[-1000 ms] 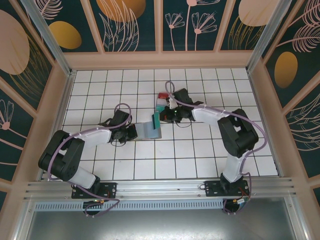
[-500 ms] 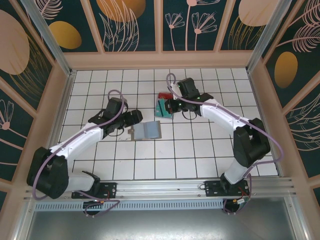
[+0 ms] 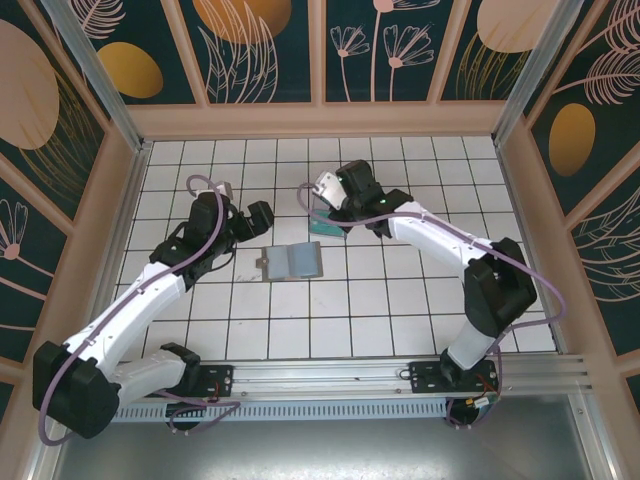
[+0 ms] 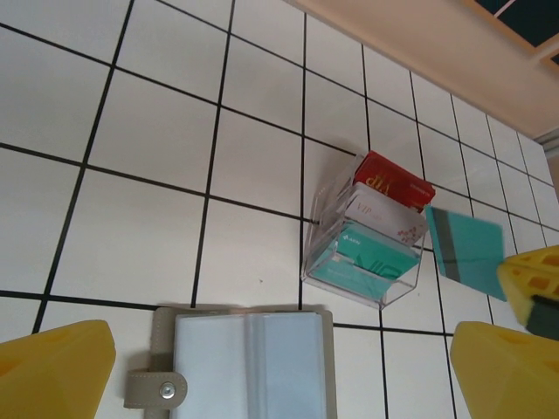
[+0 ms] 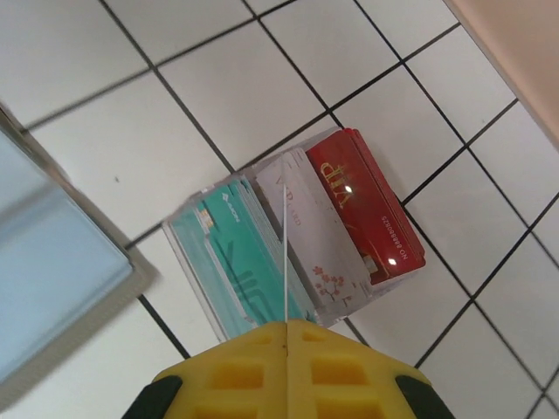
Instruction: Take the credit cards out of the card holder
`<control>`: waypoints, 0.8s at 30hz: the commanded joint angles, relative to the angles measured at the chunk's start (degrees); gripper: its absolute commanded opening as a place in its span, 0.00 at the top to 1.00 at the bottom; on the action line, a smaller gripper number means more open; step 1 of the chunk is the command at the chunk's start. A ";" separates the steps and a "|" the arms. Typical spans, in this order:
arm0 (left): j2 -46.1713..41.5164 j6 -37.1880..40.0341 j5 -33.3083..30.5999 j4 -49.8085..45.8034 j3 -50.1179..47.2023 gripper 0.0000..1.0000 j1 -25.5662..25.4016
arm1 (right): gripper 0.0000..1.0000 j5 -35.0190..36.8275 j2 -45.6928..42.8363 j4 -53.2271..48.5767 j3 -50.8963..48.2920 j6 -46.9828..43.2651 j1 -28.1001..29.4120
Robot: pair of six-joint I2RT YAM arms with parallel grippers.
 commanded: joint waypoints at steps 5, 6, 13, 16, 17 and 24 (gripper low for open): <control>-1.10 0.31 -1.68 -1.37 -0.76 0.01 0.14 | 1.00 6.50 5.71 0.46 2.26 -8.25 3.19; -1.19 0.32 -1.74 -1.46 -0.88 0.01 0.13 | 1.00 7.54 6.19 1.02 1.95 -8.91 3.52; -1.37 0.32 -1.95 -1.67 -1.55 0.02 0.15 | 1.00 9.74 8.83 1.96 2.12 -10.58 4.06; -1.41 0.15 -1.94 -1.74 -1.66 0.02 0.14 | 1.00 10.03 9.23 1.98 2.16 -11.02 4.48; -1.45 0.23 -1.99 -1.83 -1.61 0.01 0.18 | 1.00 10.31 9.28 1.93 2.17 -11.24 4.59; -1.37 0.12 -1.77 -1.57 -2.21 0.01 0.20 | 1.00 8.01 9.57 1.05 2.54 -11.87 5.05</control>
